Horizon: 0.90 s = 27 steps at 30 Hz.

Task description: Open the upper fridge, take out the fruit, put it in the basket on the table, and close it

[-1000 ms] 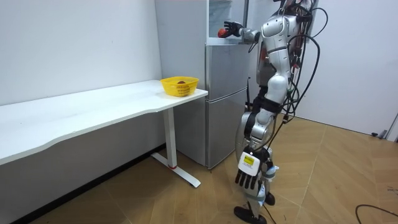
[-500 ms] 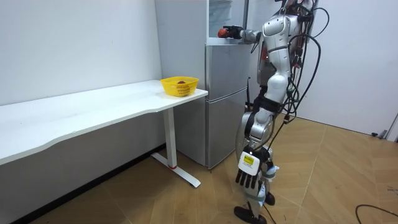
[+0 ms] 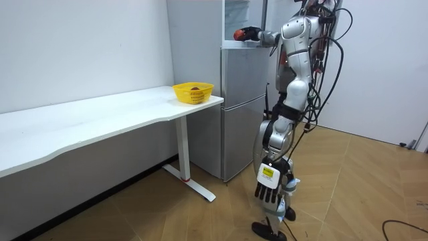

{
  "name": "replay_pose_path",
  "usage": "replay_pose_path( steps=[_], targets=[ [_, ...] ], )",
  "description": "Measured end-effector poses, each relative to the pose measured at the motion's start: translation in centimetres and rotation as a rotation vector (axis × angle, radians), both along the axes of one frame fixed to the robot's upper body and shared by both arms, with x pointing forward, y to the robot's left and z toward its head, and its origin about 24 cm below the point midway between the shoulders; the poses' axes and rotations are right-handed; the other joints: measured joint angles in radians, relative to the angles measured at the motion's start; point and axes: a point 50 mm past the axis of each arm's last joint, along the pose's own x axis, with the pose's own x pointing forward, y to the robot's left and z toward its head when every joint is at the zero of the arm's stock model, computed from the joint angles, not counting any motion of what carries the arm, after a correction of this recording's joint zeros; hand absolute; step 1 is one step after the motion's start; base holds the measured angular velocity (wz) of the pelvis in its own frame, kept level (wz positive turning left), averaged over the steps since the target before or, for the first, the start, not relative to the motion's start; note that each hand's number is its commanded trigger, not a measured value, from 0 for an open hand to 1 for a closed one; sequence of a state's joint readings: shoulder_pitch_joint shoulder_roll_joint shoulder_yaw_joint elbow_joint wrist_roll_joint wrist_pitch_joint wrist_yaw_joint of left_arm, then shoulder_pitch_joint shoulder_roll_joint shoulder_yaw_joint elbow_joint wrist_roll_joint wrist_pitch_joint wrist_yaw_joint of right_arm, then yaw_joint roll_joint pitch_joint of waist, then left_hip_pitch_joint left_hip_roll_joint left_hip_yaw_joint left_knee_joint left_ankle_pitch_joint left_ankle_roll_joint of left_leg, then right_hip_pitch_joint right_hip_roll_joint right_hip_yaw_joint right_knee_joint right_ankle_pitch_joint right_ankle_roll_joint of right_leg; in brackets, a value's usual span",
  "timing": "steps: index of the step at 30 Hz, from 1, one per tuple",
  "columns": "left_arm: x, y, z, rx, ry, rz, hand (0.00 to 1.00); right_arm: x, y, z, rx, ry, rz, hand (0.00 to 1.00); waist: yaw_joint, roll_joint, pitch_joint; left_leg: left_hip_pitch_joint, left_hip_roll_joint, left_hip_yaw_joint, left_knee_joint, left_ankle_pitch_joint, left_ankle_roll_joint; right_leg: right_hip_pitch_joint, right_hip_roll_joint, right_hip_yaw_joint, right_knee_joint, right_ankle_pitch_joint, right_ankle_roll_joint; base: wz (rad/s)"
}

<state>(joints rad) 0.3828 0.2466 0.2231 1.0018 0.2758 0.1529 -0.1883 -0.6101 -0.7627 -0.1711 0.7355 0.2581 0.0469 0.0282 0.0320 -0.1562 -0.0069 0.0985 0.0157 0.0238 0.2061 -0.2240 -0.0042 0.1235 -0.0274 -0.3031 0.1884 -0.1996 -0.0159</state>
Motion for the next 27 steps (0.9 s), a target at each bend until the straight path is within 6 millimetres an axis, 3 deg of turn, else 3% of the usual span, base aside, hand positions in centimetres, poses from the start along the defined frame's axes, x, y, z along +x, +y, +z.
replay_pose_path(
  steps=[19, 27],
  targets=[
    [1.0, 0.2, 0.0, 0.012, -0.031, -0.004, 0.0, 0.7, 0.7, 0.5, -0.003, 0.003, 0.013, 1.0, 0.004, -0.014, 0.0032, -0.001, 0.002, 0.004, -0.001, 0.0, -0.001, 0.004, 0.001, 0.001, -0.002, 0.0, 0.0, 0.0],
    [1.1, 0.4, 0.0, 0.036, -0.035, -0.006, 0.0, 1.0, 1.5, 0.9, -0.031, -0.002, 0.033, 1.0, 0.005, -0.008, 0.0038, 0.001, 0.004, 0.021, 0.0, 0.0, -0.001, -0.003, 0.003, 0.024, -0.002, 0.001, -0.001, -0.05]
  ],
)
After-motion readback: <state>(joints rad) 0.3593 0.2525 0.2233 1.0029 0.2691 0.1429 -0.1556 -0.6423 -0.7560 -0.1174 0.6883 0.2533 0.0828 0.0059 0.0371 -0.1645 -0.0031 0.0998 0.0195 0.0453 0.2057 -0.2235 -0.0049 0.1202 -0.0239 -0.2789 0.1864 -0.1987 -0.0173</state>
